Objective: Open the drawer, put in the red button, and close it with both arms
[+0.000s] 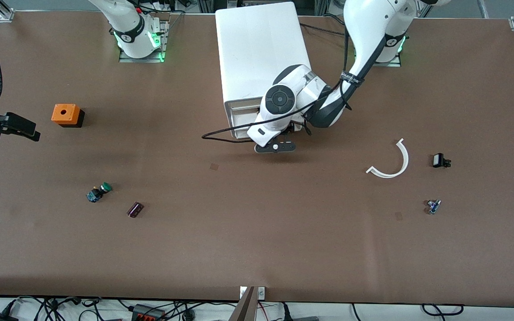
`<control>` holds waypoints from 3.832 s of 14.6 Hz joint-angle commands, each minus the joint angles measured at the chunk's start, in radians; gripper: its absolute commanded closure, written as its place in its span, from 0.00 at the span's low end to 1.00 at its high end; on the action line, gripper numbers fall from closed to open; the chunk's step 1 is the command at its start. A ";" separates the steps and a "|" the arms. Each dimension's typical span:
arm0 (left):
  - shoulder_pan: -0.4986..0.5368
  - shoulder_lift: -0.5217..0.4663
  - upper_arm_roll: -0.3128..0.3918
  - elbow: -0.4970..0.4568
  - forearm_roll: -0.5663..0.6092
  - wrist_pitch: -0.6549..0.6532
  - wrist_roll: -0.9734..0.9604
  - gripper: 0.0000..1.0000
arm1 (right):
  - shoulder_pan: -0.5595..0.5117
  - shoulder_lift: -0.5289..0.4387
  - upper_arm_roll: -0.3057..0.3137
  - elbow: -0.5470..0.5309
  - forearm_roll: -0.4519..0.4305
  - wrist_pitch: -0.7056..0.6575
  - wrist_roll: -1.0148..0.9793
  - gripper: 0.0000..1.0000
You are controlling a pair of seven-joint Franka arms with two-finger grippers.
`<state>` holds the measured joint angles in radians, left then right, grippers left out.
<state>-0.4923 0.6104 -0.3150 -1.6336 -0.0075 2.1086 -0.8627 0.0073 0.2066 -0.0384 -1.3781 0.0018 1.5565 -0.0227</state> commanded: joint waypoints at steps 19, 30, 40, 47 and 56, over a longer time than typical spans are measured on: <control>0.210 -0.107 -0.039 0.135 0.095 -0.302 0.107 0.00 | -0.010 -0.216 0.020 -0.311 -0.017 0.122 -0.006 0.00; 0.596 -0.314 -0.050 0.232 0.204 -0.646 0.816 0.00 | -0.012 -0.223 0.018 -0.319 -0.017 0.091 -0.005 0.00; 0.457 -0.573 0.321 0.013 0.018 -0.496 1.028 0.00 | -0.012 -0.220 0.018 -0.332 -0.019 0.129 -0.008 0.00; 0.471 -0.618 0.323 -0.074 0.006 -0.436 0.988 0.00 | -0.009 -0.225 0.018 -0.348 -0.019 0.180 -0.011 0.00; 0.471 -0.594 0.324 -0.038 -0.043 -0.452 0.956 0.00 | -0.009 -0.231 0.018 -0.351 -0.019 0.182 -0.014 0.00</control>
<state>-0.0190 0.0052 0.0049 -1.6994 -0.0285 1.6727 0.1011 0.0040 0.0129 -0.0270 -1.6890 -0.0055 1.7173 -0.0228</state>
